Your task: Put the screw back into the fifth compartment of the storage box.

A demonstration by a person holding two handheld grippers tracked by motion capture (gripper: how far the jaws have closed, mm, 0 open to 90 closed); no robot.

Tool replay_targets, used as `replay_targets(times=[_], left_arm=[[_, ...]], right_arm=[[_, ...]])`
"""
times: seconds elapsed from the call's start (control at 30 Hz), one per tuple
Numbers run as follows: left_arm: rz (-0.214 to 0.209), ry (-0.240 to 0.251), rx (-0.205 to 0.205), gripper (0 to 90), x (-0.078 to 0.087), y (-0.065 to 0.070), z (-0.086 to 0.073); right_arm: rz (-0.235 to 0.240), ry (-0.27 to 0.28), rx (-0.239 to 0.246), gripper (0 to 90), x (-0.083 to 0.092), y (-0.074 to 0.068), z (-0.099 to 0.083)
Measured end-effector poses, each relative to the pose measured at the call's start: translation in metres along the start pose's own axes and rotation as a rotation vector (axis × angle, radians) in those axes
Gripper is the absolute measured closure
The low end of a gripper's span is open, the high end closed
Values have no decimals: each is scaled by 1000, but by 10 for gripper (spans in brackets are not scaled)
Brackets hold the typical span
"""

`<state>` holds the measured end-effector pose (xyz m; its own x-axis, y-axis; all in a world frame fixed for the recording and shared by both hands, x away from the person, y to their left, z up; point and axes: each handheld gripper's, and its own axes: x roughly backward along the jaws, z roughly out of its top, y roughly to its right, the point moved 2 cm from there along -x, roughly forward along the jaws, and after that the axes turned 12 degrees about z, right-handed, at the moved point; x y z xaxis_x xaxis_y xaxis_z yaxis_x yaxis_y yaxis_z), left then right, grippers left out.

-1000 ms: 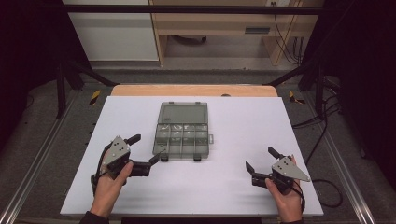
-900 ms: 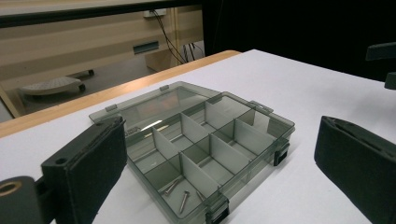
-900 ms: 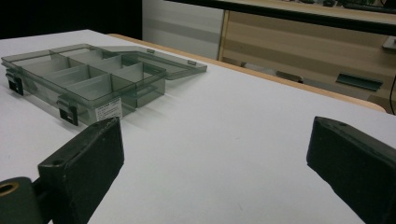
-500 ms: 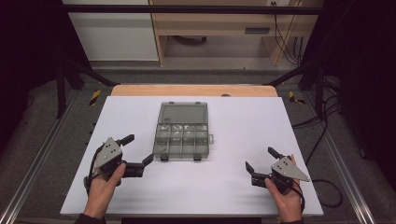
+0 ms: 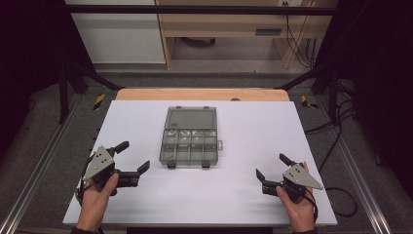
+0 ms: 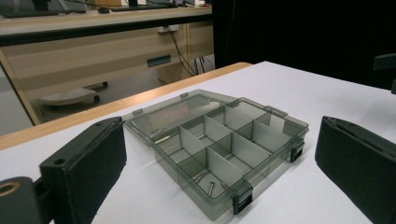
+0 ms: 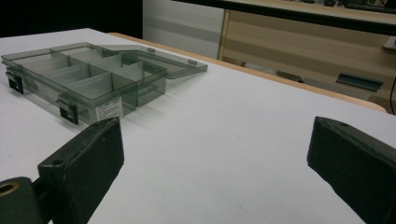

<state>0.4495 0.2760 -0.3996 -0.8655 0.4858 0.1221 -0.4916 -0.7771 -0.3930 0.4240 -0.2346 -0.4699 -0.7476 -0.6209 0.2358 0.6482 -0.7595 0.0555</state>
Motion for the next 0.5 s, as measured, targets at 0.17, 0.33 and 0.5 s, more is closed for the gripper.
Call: replay_targets(times=[0.17,0.33,0.5], left_arm=[[27,0,6,17,7,-10,-10],[60,18,32,17,15,-18,-19],[85,19,43,13,19,-23,-29]], right_arm=[[-4,6,-3,37,2,1,1],[-2,2,-1,37,1,1,0],[-5,3,1,37,1,1,0]])
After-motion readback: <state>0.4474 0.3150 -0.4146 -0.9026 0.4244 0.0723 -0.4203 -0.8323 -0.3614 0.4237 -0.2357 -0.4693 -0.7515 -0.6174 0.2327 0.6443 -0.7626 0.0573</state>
